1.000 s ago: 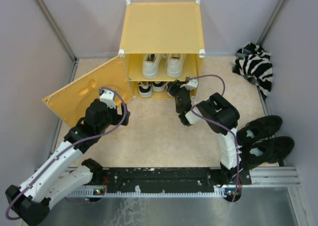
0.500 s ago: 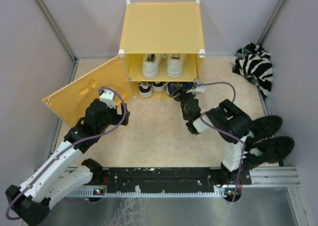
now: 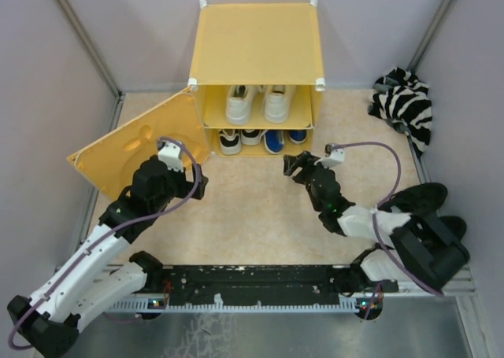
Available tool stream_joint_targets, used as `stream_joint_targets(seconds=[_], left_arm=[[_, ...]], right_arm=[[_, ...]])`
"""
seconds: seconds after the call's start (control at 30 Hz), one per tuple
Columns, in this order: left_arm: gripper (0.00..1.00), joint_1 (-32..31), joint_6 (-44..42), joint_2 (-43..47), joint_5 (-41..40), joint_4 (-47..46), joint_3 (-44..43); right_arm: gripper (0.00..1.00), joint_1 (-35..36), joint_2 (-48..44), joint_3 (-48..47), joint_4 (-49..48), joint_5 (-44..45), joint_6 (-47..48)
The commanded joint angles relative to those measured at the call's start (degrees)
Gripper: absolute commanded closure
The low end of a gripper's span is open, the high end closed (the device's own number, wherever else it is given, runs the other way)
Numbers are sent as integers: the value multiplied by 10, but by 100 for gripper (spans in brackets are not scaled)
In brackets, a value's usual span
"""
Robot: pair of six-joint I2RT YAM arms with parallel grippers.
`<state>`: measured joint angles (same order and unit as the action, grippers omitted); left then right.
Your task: Place and organize the shoes in the shoe cabinet
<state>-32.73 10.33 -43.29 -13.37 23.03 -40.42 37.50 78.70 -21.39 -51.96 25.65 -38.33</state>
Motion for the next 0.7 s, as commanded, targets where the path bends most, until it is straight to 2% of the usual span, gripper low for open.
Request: stream_joint_targets(seconds=[0.0, 0.07, 0.17, 0.27, 0.47, 0.67], left_arm=[[1, 3, -22, 17, 77, -1, -57], [1, 3, -43, 21, 120, 0, -96], [1, 2, -94, 36, 234, -11, -157], [1, 2, -110, 41, 237, -40, -214], [0, 2, -143, -43, 85, -21, -329], [0, 2, -146, -124, -178, -19, -404]], right_arm=[[32, 6, -131, -25, 319, 33, -22], [32, 6, -177, -39, 418, 37, -3], [31, 5, -237, -65, 545, 40, 19], [30, 4, -281, -88, 638, 36, 29], [29, 0, -298, -160, 752, -12, 80], [28, -5, -261, -249, 866, -81, 126]])
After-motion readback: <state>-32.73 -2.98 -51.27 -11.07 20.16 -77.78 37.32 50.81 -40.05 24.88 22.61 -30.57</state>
